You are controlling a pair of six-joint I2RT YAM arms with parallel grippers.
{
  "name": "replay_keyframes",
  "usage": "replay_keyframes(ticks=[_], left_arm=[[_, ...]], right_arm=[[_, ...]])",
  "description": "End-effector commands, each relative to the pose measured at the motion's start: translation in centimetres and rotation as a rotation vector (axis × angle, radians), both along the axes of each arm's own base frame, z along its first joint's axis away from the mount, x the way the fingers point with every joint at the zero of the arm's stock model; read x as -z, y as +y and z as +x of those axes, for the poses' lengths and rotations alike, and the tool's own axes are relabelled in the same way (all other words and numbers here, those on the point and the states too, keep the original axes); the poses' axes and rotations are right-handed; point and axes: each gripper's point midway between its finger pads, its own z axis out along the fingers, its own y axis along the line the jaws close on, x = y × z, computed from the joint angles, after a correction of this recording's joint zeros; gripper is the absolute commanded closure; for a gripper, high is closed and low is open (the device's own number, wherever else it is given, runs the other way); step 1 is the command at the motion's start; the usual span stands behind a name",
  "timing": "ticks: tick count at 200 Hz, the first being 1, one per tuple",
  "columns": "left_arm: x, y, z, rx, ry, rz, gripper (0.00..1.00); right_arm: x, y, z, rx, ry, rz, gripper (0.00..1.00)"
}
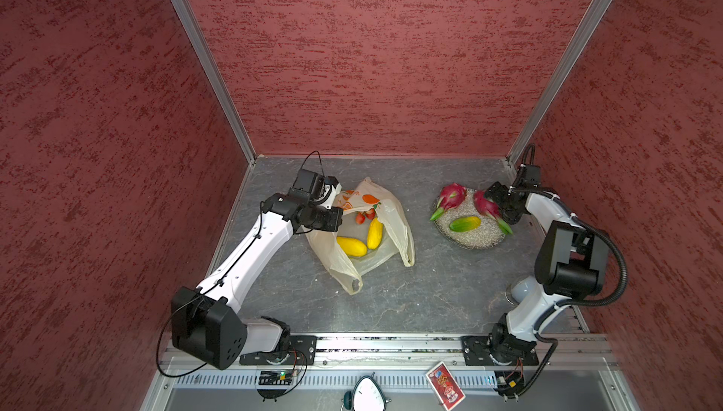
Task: Take fruits out of the plastic bag
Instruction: Place the fake fruit on the plate.
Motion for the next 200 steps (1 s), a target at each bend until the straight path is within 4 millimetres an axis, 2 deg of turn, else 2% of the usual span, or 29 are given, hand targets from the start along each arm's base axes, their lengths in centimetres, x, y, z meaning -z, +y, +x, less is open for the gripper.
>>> replay_keyframes(ticks=[1,108,145,200], left_arm=[[-0.6,0.1,0.0,0.01,-0.028,-0.014,1.0],[-0.6,0.3,-0.1,0.006,-0.024,-0.007,1.0],[-0.7,0.3,-0.1,0.006,-0.023,-0.006,1.0],[-0.5,0.3,-0.1,0.005,-0.015,-0.003,1.0]], right_arm=[[-0.8,0.6,1.5,-0.05,-0.082,0.026,0.05],[0.0,2.0,2.6,-0.109,-0.133,0.1,0.07],[-0.3,1.9,2.7,-0.126,-0.142,0.084,0.07],[-1.2,2.0,4.2,-0.178,-0.17,0.079,0.07]])
